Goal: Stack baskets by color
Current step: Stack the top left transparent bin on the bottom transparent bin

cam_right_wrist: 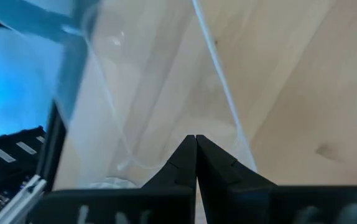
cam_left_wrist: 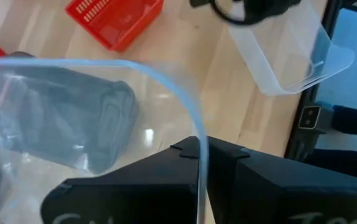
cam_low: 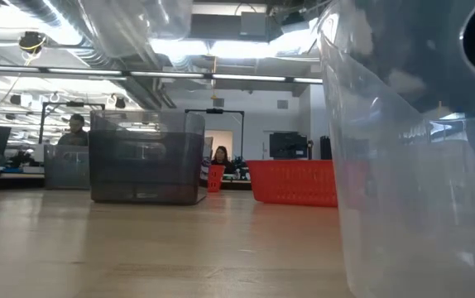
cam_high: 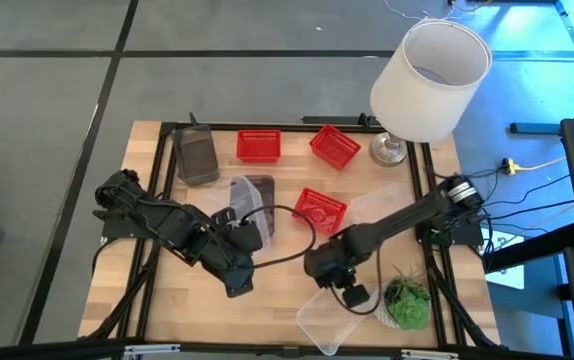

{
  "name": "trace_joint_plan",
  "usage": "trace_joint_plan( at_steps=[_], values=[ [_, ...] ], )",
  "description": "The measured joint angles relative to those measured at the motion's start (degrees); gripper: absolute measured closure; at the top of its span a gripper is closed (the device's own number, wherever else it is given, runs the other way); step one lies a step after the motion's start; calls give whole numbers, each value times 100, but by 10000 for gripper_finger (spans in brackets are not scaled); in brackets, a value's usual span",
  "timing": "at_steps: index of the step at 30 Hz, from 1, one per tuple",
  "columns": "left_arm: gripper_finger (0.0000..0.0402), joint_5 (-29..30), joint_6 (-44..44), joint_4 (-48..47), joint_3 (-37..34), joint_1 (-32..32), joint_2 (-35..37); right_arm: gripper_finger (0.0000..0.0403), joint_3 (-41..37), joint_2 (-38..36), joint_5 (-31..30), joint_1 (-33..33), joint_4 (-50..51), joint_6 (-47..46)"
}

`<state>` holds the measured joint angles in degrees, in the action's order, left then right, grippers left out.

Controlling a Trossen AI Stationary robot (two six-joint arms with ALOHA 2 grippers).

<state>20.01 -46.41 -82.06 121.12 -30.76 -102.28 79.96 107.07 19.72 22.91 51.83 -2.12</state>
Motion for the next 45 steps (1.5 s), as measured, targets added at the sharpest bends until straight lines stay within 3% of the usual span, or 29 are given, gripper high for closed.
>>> trace_joint_plan(
  at_steps=[8, 19, 26, 31, 38, 45],
  values=[
    [401, 4, -2, 0, 0, 0, 0, 396, 0, 516, -145, -4, -422, 231],
    [401, -90, -17, 5, 0, 0, 0, 396, 0, 576, -1899, -64, -1598, 408],
    [401, -190, -97, 5, 0, -3, 0, 396, 224, 471, -2176, -159, -1261, 391],
    [401, -259, -158, 5, -2, -74, 0, 396, 550, -13, -2108, -117, -866, 568],
    [401, -58, -447, 112, -2, -235, 0, 396, 654, -1270, -1591, -37, -874, 390],
    [401, 42, 16, 1234, -4, -169, -175, 396, 654, -2626, -1555, 231, -871, 378]
  ],
)
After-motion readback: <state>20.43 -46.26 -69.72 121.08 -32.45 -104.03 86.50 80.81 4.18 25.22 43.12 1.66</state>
